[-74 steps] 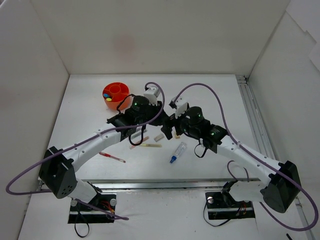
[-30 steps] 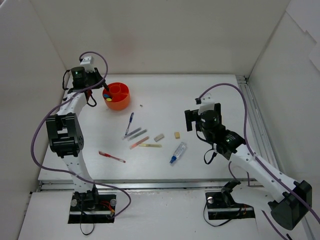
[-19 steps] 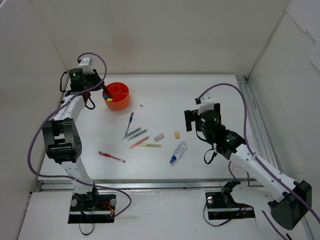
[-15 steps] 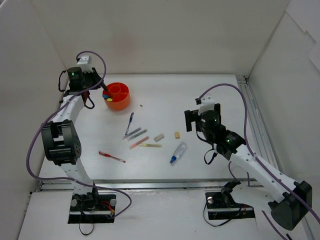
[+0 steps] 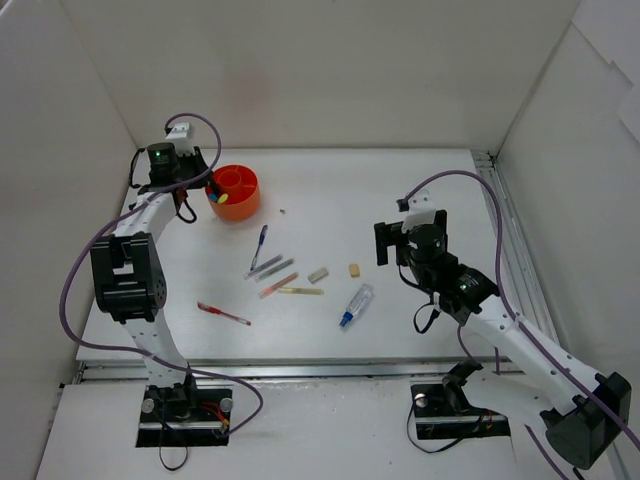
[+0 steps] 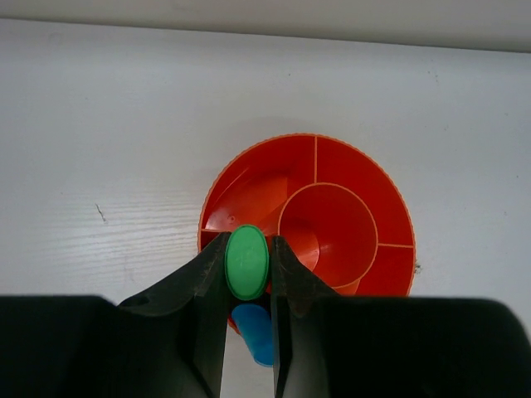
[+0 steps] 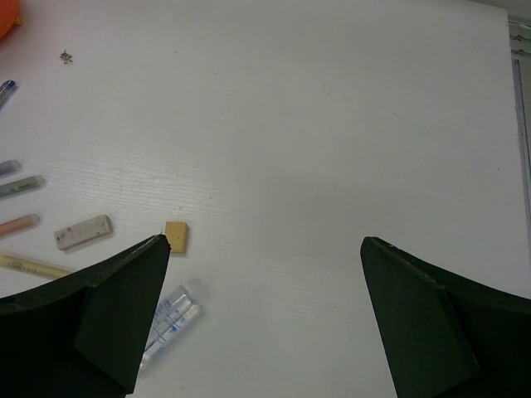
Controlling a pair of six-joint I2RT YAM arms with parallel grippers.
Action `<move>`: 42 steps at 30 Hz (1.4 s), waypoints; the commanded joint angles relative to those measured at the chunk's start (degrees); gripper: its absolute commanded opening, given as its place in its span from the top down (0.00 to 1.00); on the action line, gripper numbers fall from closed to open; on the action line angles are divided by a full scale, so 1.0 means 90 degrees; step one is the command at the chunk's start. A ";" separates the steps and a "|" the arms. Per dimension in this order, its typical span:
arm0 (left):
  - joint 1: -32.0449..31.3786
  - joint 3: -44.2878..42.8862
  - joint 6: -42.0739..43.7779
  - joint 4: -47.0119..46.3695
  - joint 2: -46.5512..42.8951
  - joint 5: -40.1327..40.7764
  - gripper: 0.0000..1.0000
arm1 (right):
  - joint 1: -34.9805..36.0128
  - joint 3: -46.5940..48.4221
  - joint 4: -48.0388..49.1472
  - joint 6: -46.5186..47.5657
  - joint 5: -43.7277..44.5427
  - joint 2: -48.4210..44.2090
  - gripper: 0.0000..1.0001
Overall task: Sort the stationery into containers
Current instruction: Place the pen in the storage box, then move the stationery to the center of the board.
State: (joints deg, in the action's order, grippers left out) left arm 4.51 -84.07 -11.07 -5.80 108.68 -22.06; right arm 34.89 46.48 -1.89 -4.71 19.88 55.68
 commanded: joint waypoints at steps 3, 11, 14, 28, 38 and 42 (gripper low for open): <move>-0.0023 -0.0356 0.0068 0.0000 -0.0123 0.0176 0.78 | -0.0030 0.0129 0.0025 -0.0150 -0.0002 -0.0034 0.02; -0.0023 0.0152 0.0019 -0.0185 -0.0767 0.0088 0.51 | -0.0029 0.0148 -0.0093 -0.0258 -0.0109 -0.0122 0.02; -0.0023 0.0346 -0.0107 -0.0175 -0.1059 0.0050 0.40 | -0.0030 0.0119 -0.0151 -0.0355 -0.0265 -0.0122 0.02; -0.0442 0.3031 -0.2265 0.0487 -0.5137 0.0409 0.00 | 0.0584 -0.0379 -0.0385 -0.1675 -0.0354 0.0550 0.02; -0.1478 0.4780 -0.2481 0.1892 -0.7260 0.0820 0.00 | 0.1269 0.0031 -0.1459 -0.0588 -0.1282 0.1333 0.02; -0.1537 0.5005 -0.2452 0.2197 -0.7845 0.0879 0.00 | 0.1279 0.0158 -0.1996 -0.0961 -0.1320 0.1333 0.02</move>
State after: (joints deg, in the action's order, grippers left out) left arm -8.95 -38.30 -32.27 12.53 41.21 -15.29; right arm 46.17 44.58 -15.77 -11.62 8.62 68.29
